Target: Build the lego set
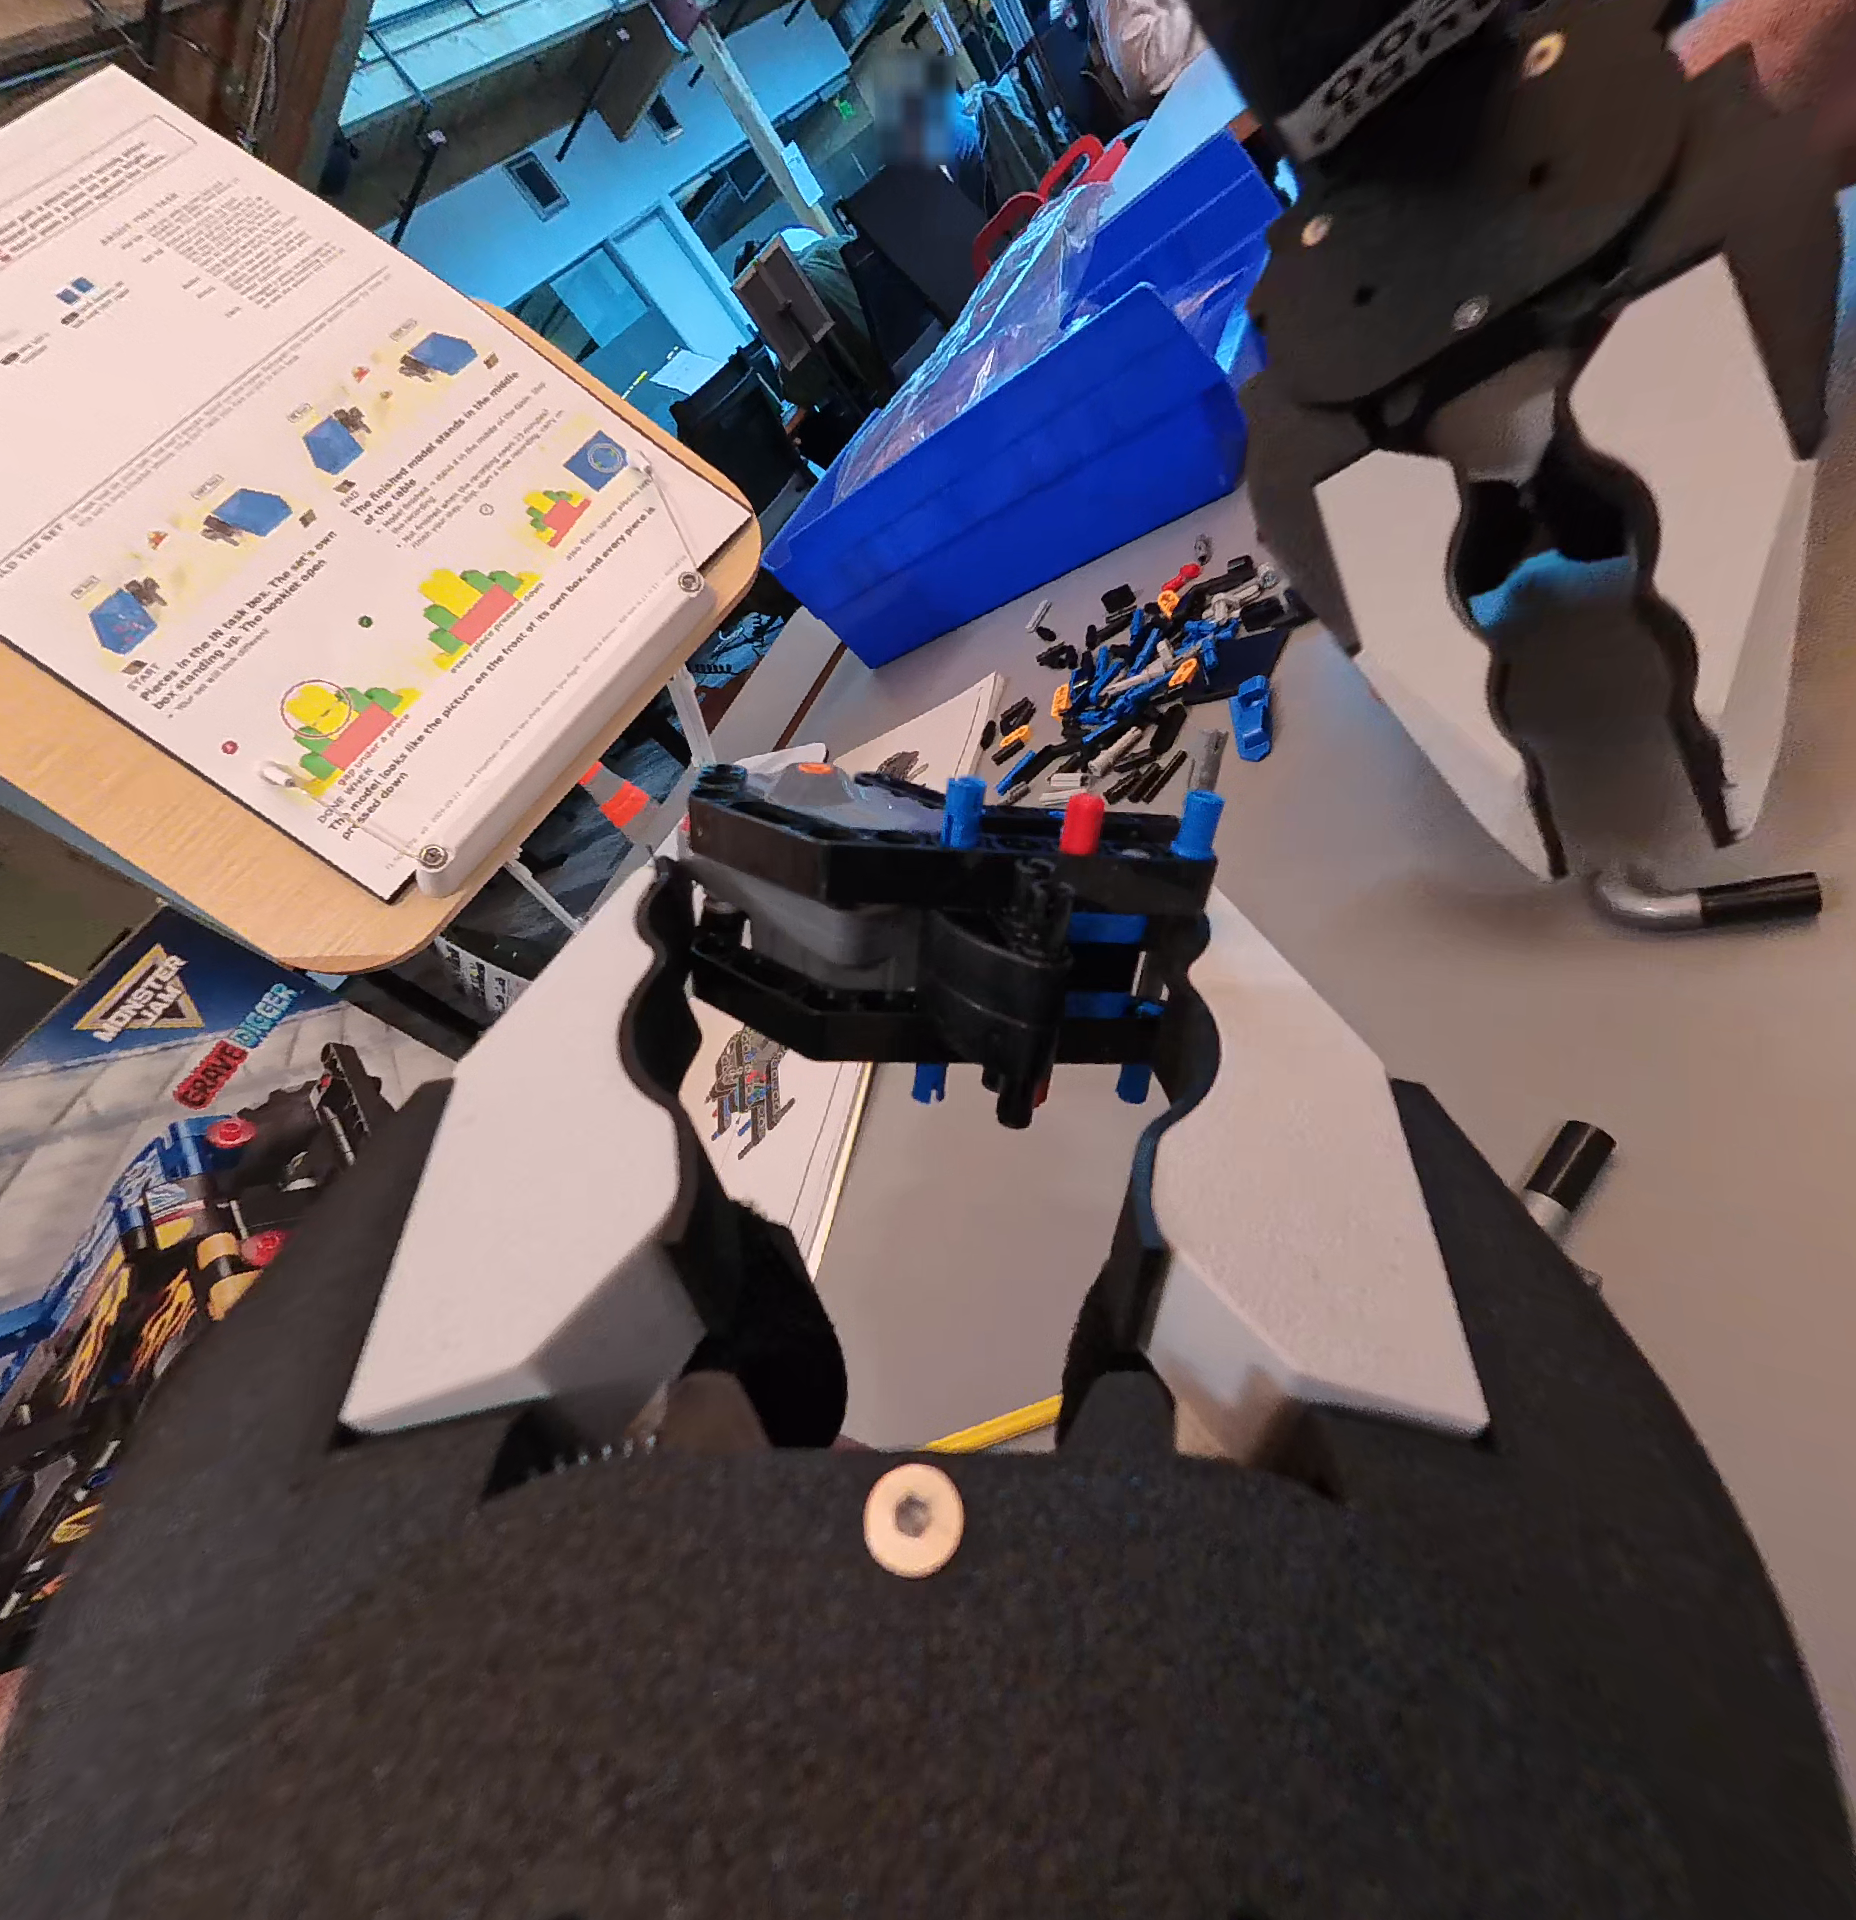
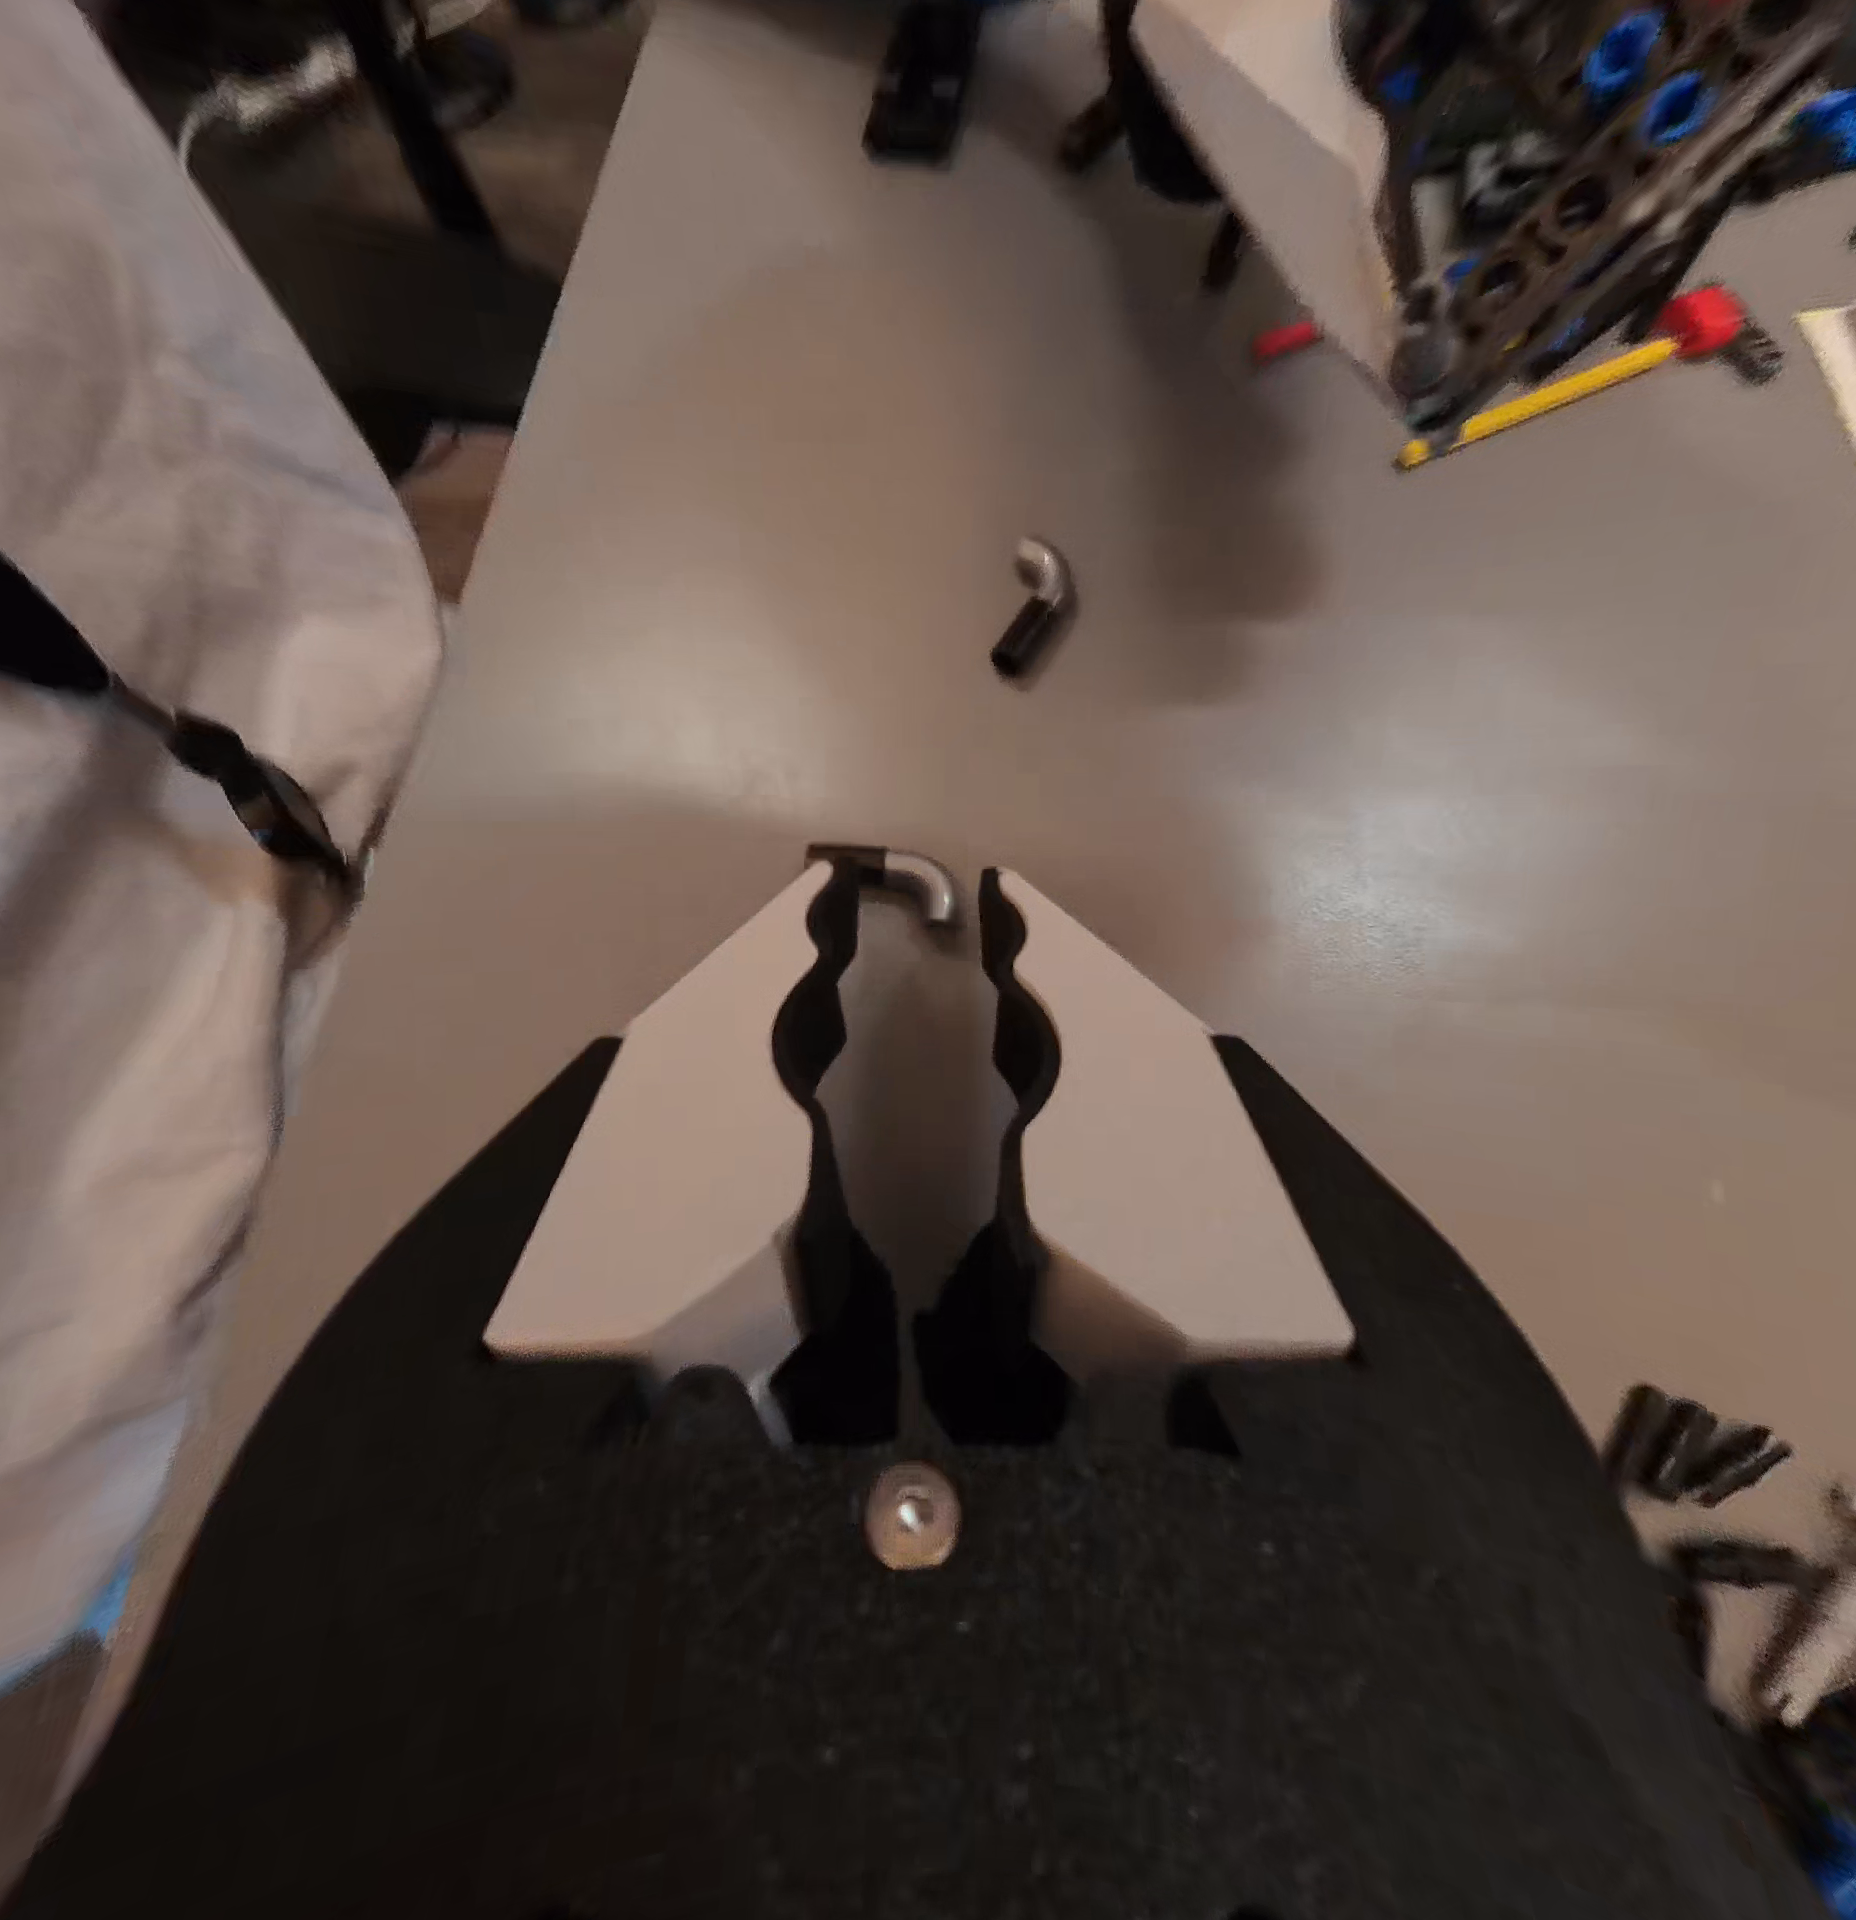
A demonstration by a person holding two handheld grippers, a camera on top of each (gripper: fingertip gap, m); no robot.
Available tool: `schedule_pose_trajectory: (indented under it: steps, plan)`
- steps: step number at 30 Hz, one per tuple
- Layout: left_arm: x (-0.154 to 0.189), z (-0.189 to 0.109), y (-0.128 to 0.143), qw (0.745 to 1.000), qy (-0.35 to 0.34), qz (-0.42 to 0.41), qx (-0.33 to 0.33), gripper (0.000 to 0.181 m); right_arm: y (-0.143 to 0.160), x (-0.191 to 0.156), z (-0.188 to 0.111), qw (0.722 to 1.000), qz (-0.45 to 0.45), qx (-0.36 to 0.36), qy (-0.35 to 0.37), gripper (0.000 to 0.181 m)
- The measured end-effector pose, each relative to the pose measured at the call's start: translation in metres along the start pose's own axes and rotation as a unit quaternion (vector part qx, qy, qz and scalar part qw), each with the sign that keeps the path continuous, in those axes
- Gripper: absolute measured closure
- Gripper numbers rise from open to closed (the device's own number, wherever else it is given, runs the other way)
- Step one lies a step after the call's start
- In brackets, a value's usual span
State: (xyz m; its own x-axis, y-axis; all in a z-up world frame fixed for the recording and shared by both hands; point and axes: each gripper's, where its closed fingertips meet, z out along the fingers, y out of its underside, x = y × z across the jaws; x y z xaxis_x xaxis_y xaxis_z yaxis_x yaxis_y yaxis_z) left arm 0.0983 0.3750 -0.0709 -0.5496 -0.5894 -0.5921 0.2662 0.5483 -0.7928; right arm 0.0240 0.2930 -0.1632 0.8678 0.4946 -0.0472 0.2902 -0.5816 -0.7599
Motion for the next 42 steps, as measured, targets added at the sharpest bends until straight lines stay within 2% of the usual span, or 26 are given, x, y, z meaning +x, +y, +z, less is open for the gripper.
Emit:
schedule_pose_trajectory:
  steps: [3,10,12,13,16,19,22,24,26,31,37,38,42]
  plan:
    - [-0.001,0.0,0.0,1.0,0.001,-0.006,0.001,0.093,0.006,0.0,0.002,0.997,-0.055,-0.029,-0.041,0.157]
    - [-0.001,0.0,0.005,1.0,0.011,-0.026,-0.004,0.093,0.004,-0.009,0.012,0.981,-0.122,-0.04,-0.147,0.157]
    - [-0.002,0.0,0.005,0.999,0.014,-0.033,-0.003,0.093,0.004,-0.012,0.014,0.978,-0.14,-0.04,-0.148,0.168]
    - [-0.002,0.0,0.006,0.999,0.016,-0.037,-0.004,0.093,0.004,-0.014,0.015,0.977,-0.153,-0.033,-0.147,0.173]
    - [-0.001,0.0,0.005,0.998,0.025,-0.052,-0.004,0.093,0.001,-0.016,0.018,0.975,-0.189,-0.016,-0.112,0.174]
    - [0.002,0.001,0.007,0.996,0.039,-0.077,-0.007,0.093,0.0,-0.016,0.019,0.974,-0.205,-0.034,-0.087,0.174]
    - [0.006,0.002,0.011,0.993,0.061,-0.099,-0.022,0.093,-0.014,-0.002,0.011,0.963,-0.269,-0.023,-0.003,0.175]
    - [0.009,0.003,0.016,0.989,0.08,-0.122,-0.039,0.093,-0.026,0.02,-0.005,0.933,-0.341,-0.06,0.098,0.175]
    - [0.01,0.003,0.017,0.986,0.09,-0.137,-0.041,0.093,-0.047,0.038,-0.029,0.877,-0.427,-0.088,0.2,0.175]
    - [0.014,0.004,0.015,0.983,0.098,-0.15,-0.04,0.093,-0.094,0.057,-0.066,0.752,-0.545,-0.159,0.335,0.175]
    - [0.019,0.007,0.015,0.983,0.095,-0.146,-0.056,0.093,-0.093,0.077,-0.054,0.637,-0.628,-0.256,0.368,0.175]
    - [0.02,0.007,0.015,0.98,0.1,-0.162,-0.054,0.093,-0.092,0.079,-0.053,0.625,-0.636,-0.267,0.367,0.175]
    - [0.019,0.008,0.018,0.969,0.114,-0.213,-0.058,0.094,-0.094,0.077,-0.047,0.609,-0.661,-0.275,0.342,0.175]
